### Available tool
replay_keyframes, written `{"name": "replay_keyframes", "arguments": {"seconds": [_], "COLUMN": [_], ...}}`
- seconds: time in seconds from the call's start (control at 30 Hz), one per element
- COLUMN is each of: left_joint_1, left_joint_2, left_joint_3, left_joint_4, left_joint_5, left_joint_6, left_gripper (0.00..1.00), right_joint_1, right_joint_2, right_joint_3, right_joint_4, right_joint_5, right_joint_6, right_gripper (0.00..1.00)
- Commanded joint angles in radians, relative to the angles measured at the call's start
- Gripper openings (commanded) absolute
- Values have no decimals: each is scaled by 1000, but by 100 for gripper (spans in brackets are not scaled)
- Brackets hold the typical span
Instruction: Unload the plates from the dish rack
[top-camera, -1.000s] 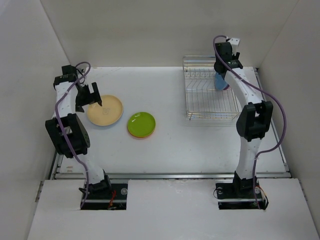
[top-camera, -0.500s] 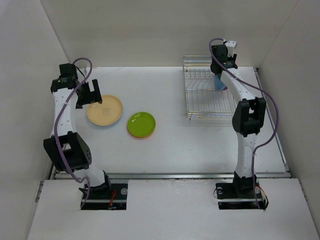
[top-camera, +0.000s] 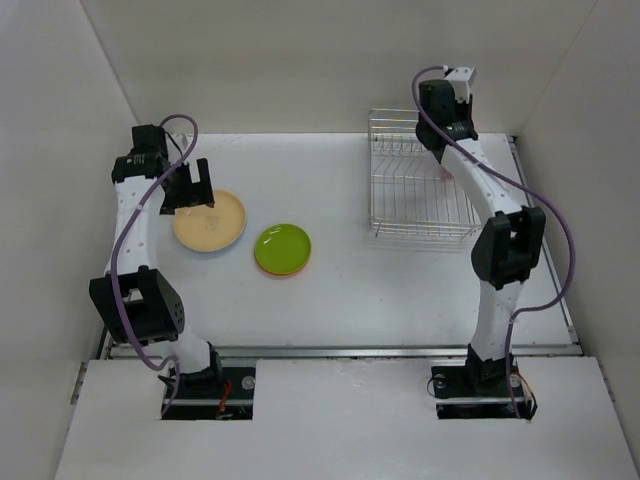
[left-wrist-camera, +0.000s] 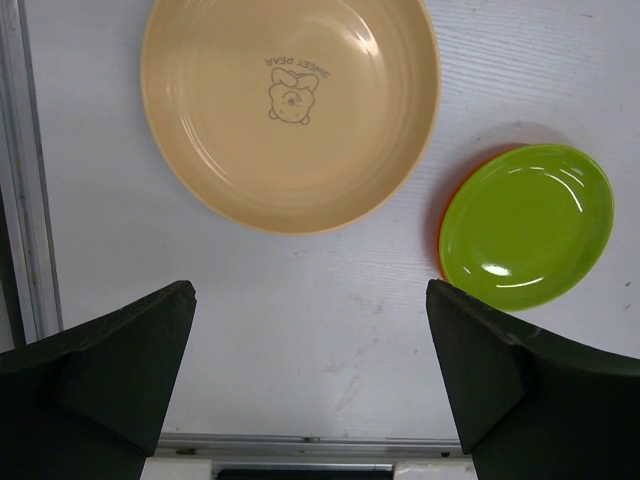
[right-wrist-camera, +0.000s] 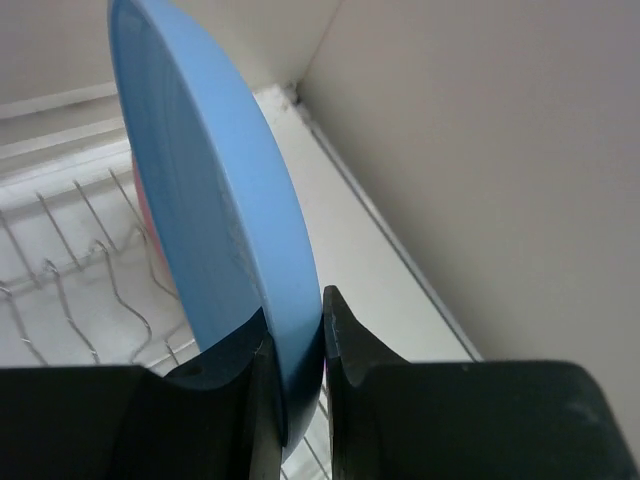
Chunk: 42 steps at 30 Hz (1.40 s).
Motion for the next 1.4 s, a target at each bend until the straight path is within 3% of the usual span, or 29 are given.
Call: {"name": "replay_keyframes", "arguments": {"seconds": [0.0,0.13,0.23,0.27,0.3,0.37,0.4,0.43,0.53,0.57,0.77,1.13,1.17,1.2,1.33,1.37], "left_joint_1": [-17,-27,-27,-27,-27,-27,-27,-27,-27,-27,-27,-49,-49,-49,-49,-49], "left_joint_2": [-46,-46,-69,-69,-69,-79,-79,-79,-79,-79,-79,-29,-29,-29,-49,-49], "left_joint_3": [14,45,66,76,76,85,85,85,85,85,22,-47,-58,-58,-67,-67], "left_joint_4": [-14,-40,-80,-89,-112,-138,-151,-170,-183,-193,-152,-140,-140,-149,-172,-172], "left_joint_5": [4,47,121,192,234,364,404,441,520,520,463,431,431,452,452,452], "left_joint_6": [1,24,59,70,81,113,124,133,153,168,181,211,225,234,245,245], "left_gripper": [100,100,100,100,100,100,100,100,100,100,100,98,94,72,0,0], "right_joint_1": [43,95,160,180,209,218,218,218,246,258,380,493,493,493,493,493], "right_joint_2": [-188,-265,-360,-380,-394,-417,-428,-451,-471,-481,-408,-253,-235,-235,-207,-207], "right_joint_3": [69,78,8,-15,-38,-63,-92,-178,-392,-432,-506,-454,-445,-436,-409,-409], "right_joint_4": [179,262,203,158,100,-32,-33,-33,168,279,447,553,553,553,543,543], "right_joint_5": [142,205,81,-8,-227,-460,-727,-865,-1295,-1352,-1513,-1590,-1590,-1590,-1599,-1599], "right_joint_6": [-105,-218,-175,-153,-123,4,41,69,179,206,322,402,413,413,422,422], "right_gripper": [0,0,0,0,0,0,0,0,0,0,0,0,0,0,0,0]}}
